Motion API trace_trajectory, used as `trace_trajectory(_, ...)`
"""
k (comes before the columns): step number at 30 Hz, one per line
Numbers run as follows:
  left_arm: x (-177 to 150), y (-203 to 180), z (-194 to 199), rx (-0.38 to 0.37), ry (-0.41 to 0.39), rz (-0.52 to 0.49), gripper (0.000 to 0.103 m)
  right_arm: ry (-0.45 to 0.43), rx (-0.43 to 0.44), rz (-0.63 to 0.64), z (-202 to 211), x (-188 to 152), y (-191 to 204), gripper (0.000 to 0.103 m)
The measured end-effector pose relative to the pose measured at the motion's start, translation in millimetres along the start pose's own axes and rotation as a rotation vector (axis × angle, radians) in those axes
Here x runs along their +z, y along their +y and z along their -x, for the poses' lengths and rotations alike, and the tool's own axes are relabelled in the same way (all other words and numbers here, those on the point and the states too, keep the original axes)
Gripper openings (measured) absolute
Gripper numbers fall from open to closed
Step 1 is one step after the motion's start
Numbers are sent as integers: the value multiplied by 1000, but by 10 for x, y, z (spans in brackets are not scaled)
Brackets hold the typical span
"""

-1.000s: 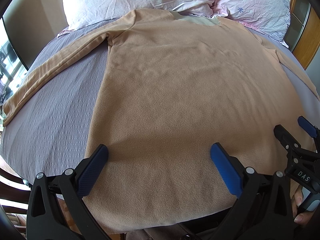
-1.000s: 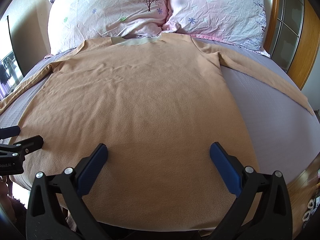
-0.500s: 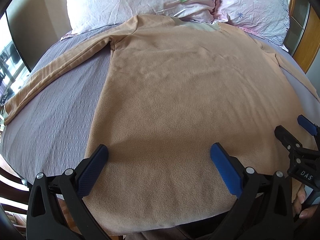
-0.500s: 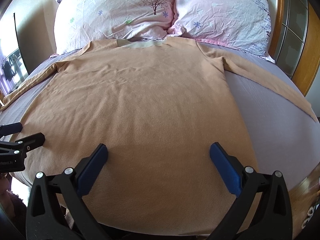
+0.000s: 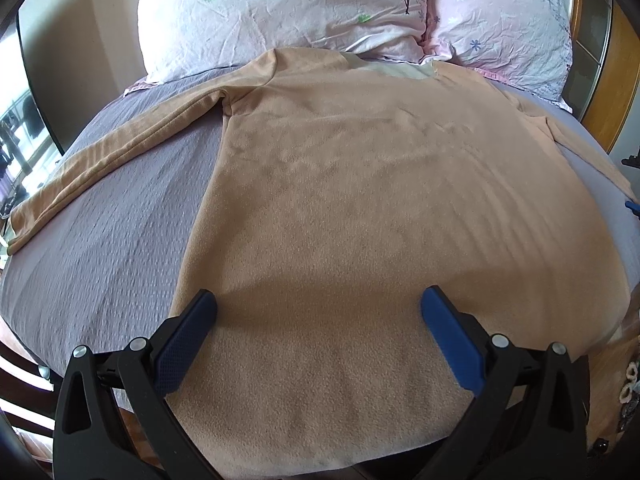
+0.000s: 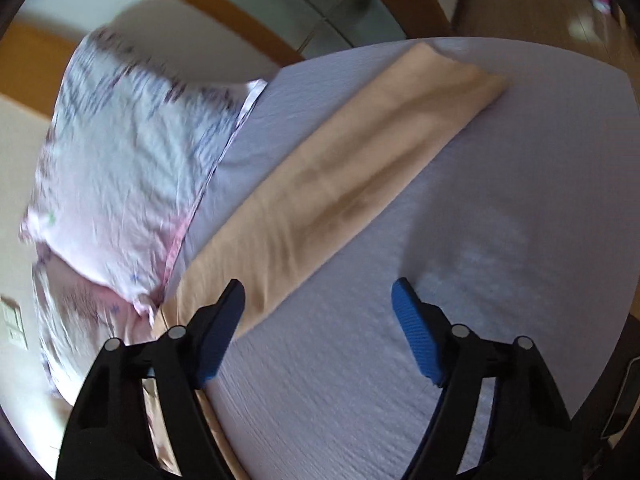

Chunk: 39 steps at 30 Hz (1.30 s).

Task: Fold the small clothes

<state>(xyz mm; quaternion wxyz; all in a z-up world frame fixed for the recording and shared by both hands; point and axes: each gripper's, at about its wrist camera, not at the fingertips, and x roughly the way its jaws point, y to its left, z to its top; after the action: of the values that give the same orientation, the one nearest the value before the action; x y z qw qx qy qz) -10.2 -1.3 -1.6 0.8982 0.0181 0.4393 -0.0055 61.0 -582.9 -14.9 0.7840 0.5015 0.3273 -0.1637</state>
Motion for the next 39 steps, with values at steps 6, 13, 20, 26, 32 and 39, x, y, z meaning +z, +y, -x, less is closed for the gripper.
trace_trajectory(6, 9, 7, -30, 0, -43, 7, 102, -43, 30, -137, -101, 361, -170, 74)
trace_trajectory(13, 100, 232, -37, -131, -85, 96, 102, -130, 6, -187, -236, 672, -234, 44)
trace_trajectory(20, 170, 1138, 25, -417, -202, 400, 102, -237, 0, 234, -42, 473, 925, 6)
trace_trajectory(26, 156, 1970, 139, -319, -270, 630, 102, -122, 341, 787, 74, -1040, 2784, 6)
trace_trajectory(32, 128, 2477, 246, -261, -312, 779, 102, 389, 472, 1278, -583, -3274, 3616, 22)
trace_trajectory(39, 67, 2914, 124, -231, -278, 918, 102, 471, 472, 1305, -663, -3603, 3402, 69)
